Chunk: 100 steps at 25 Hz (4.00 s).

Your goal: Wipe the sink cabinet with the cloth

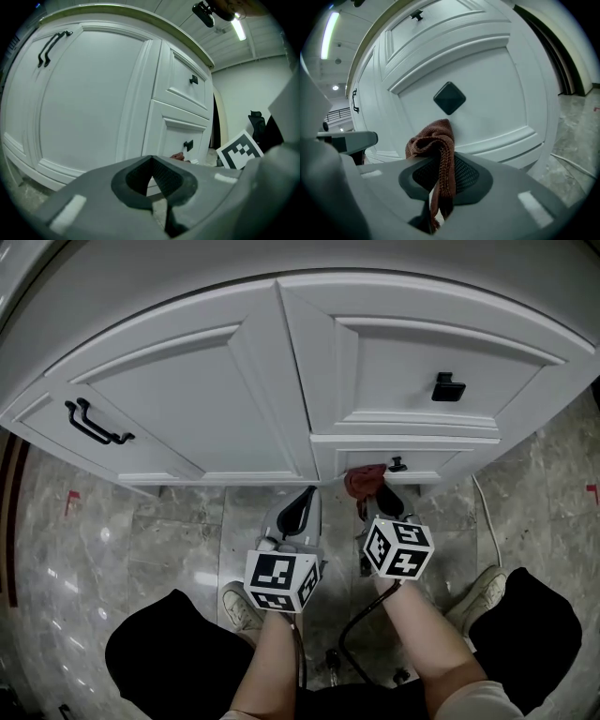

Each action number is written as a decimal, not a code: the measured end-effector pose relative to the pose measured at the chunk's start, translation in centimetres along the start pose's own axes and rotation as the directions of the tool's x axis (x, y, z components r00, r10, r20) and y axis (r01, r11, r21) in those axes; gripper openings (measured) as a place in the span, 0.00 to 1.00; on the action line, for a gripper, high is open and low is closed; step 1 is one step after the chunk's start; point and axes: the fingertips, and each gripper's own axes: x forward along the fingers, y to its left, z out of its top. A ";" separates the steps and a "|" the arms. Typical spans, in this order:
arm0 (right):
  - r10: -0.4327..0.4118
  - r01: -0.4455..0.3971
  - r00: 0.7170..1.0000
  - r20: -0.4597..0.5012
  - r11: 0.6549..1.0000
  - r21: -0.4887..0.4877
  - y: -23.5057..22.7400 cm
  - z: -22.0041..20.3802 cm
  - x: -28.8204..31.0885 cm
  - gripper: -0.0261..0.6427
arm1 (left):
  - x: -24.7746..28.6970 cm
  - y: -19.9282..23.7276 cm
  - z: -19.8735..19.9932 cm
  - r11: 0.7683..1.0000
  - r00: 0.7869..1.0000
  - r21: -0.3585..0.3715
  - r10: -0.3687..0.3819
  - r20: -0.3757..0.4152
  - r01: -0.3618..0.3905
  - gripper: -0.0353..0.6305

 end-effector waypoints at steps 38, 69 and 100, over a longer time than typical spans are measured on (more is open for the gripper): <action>-0.159 0.171 0.958 0.239 0.985 -0.029 -9.0 11.2 -11.9 0.17 | 3.0 -10.7 5.0 0.986 0.981 0.046 -0.162 0.106 0.158 0.05; 0.010 0.043 0.938 0.345 0.988 -0.145 3.3 9.1 -38.7 0.17 | -24.7 -22.8 11.1 0.990 0.947 0.107 -0.122 0.297 0.094 0.05; 0.064 -0.017 0.944 0.323 0.989 -0.148 6.7 9.0 -40.5 0.17 | -25.6 -24.9 11.4 0.980 0.955 0.148 -0.169 0.242 0.136 0.05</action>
